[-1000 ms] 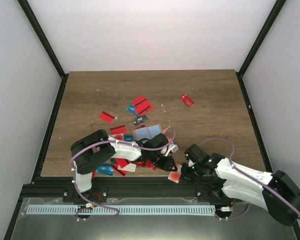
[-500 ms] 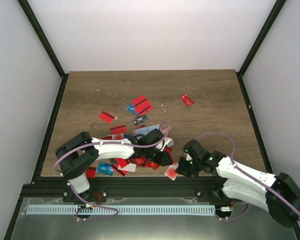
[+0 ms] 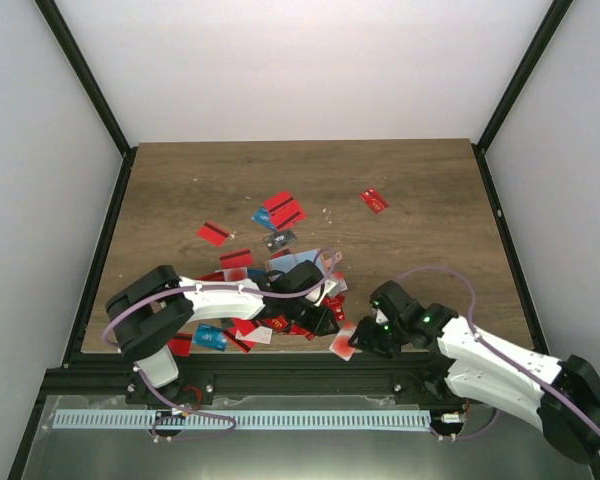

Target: Put the credit cards into the card holder

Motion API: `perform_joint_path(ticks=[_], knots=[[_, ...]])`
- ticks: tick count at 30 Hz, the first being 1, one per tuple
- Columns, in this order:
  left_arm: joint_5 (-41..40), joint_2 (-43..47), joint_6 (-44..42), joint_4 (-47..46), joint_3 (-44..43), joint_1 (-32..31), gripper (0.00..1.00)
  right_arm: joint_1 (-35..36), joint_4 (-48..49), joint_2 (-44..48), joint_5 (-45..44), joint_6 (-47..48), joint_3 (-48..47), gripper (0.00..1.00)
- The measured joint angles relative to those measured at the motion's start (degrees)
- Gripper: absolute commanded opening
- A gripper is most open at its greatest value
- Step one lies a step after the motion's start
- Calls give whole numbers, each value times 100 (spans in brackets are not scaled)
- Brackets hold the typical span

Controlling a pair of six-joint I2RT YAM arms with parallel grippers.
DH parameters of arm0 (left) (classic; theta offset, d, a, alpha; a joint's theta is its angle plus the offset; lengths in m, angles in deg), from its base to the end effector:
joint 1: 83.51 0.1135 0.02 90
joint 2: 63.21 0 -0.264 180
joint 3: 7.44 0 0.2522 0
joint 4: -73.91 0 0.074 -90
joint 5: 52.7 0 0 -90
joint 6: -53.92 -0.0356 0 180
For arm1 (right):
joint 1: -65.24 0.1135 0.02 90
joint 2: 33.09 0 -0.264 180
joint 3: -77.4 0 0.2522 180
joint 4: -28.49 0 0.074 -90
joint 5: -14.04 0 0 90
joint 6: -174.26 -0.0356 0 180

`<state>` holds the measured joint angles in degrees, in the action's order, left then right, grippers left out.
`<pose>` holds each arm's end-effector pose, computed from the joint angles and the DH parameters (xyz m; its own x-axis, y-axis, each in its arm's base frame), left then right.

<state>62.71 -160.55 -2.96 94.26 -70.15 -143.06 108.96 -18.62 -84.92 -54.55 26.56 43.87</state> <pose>0.1501 -0.2855 0.1451 -0.8413 0.4572 -0.2886 0.5299 0.5914 -0.6079 0.0928 0.1068 0.1444 -0.9878 0.1442 0.0582 0.1530 0.8347 0.5291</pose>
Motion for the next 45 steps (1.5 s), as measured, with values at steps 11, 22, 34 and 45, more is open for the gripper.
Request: perform_joint_path(ticks=[11,22,34,45], knots=[[195,-413,-39,-227,2,0,29,0,809,337,763,-505,855,49],[535,-531,74,-588,92,-66,28,-7,2194,144,1008,-942,1287,40],[879,-664,417,-1290,304,-138,26,-74,2402,313,1062,-1104,1532,5],[511,39,455,-798,391,-70,38,-144,1729,940,1043,-752,914,1]])
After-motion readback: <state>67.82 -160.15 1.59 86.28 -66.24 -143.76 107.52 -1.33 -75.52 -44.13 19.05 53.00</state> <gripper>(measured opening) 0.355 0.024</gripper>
